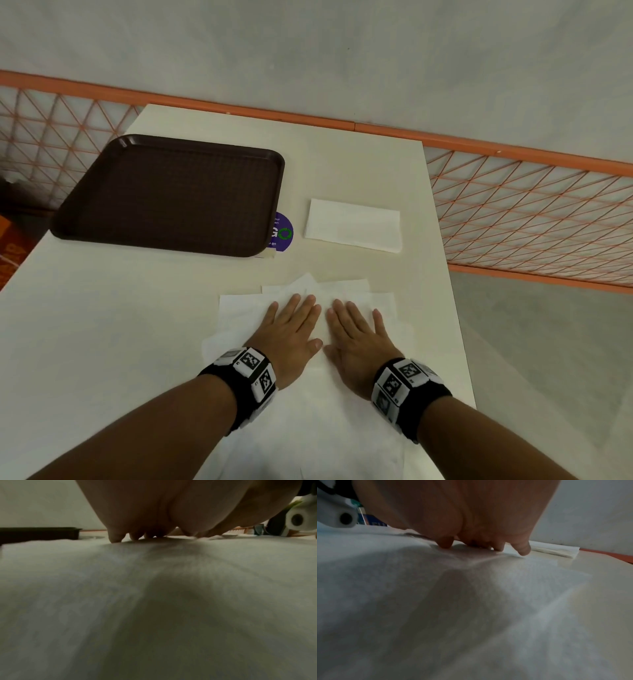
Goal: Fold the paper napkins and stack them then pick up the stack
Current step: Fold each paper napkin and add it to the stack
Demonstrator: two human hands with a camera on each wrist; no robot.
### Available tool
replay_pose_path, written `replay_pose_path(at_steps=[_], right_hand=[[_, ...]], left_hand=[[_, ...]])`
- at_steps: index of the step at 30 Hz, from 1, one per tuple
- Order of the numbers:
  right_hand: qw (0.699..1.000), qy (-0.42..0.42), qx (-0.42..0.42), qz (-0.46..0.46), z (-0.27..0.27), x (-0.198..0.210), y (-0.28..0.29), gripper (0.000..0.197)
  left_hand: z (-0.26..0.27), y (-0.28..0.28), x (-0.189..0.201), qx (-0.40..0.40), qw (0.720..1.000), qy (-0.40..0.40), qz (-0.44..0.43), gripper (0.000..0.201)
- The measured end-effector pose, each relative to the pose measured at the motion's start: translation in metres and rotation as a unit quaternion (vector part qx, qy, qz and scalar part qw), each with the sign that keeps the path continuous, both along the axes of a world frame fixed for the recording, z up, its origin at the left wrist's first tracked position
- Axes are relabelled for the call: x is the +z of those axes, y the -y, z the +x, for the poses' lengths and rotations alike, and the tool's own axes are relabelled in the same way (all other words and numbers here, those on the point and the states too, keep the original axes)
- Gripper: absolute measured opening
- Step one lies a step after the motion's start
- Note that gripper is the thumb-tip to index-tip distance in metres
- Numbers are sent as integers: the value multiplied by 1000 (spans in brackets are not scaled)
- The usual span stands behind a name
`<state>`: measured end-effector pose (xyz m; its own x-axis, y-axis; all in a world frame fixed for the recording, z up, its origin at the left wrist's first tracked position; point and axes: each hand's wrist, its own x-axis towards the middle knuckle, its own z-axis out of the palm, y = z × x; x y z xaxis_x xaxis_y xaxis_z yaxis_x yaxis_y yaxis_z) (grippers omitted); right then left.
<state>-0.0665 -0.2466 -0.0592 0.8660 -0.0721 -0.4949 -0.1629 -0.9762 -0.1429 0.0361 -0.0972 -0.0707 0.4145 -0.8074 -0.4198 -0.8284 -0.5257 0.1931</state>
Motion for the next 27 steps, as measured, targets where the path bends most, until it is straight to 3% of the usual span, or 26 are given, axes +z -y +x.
replay_pose_path(at_steps=[5, 7, 9, 12, 18, 27], right_hand=[[1000, 3, -27, -16, -10, 0, 25, 86], [999, 22, -34, -24, -7, 7, 30, 74], [998, 48, -36, -24, 2, 15, 28, 57], [998, 38, -47, -18, 21, 23, 27, 52], [993, -33, -109, 11, 46, 31, 34, 48], [991, -38, -124, 22, 43, 40, 35, 37]], left_hand=[[20, -22, 6, 11, 999, 11, 42, 94], [25, -19, 15, 20, 999, 22, 43, 93], [28, -8, 26, 23, 999, 35, 27, 71], [33, 11, 40, 19, 998, 37, 38, 54], [36, 31, 44, 44, 996, 45, 61, 58], [31, 42, 40, 50, 998, 20, 32, 59]])
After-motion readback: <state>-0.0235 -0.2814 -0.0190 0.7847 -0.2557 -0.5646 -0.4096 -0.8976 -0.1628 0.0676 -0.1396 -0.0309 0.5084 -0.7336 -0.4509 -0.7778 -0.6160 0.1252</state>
